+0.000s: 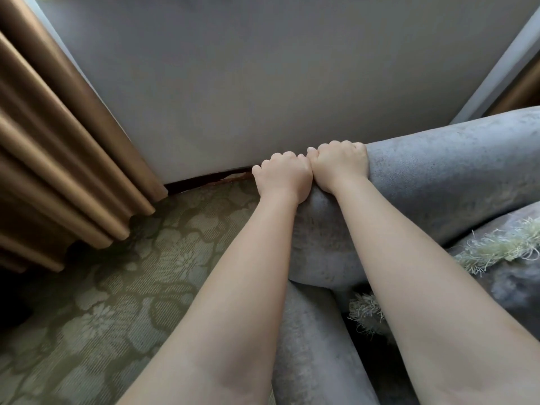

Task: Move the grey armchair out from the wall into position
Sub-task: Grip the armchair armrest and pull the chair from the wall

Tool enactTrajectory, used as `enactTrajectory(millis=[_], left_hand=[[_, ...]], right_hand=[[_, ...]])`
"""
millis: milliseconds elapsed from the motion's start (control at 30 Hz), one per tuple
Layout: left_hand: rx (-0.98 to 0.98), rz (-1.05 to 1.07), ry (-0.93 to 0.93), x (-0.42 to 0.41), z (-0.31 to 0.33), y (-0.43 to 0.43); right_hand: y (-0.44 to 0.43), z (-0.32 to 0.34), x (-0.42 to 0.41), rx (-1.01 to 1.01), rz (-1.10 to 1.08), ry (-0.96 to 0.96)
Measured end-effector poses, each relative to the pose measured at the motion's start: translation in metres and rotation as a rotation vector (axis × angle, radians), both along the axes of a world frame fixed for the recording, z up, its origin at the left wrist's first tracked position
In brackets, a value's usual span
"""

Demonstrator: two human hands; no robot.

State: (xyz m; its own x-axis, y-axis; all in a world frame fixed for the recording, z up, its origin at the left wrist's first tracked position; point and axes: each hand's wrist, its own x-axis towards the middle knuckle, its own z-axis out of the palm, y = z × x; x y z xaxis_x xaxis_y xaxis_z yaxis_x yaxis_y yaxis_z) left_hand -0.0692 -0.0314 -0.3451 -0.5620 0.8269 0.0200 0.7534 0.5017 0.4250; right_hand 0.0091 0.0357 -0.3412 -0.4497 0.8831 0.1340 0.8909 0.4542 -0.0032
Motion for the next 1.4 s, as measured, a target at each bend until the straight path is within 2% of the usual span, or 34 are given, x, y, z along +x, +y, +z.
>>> enactTrajectory(millis=[400,667,1400], left_hand=[[-0.020,-0.014,0.054,-0.011,-0.005,-0.052],[-0.047,0.004,0.072,-0.021,-0.016,-0.033],[-0.061,0.036,-0.042,-0.009,-0.002,-0.054]], right_hand=[[-0.050,-0.004,-0.014,-0.006,0.004,0.031],[-0.034,-0.012,-0.023,0.044,-0.021,0.046],[-0.049,-0.002,-0.011,-0.066,0.033,-0.053]])
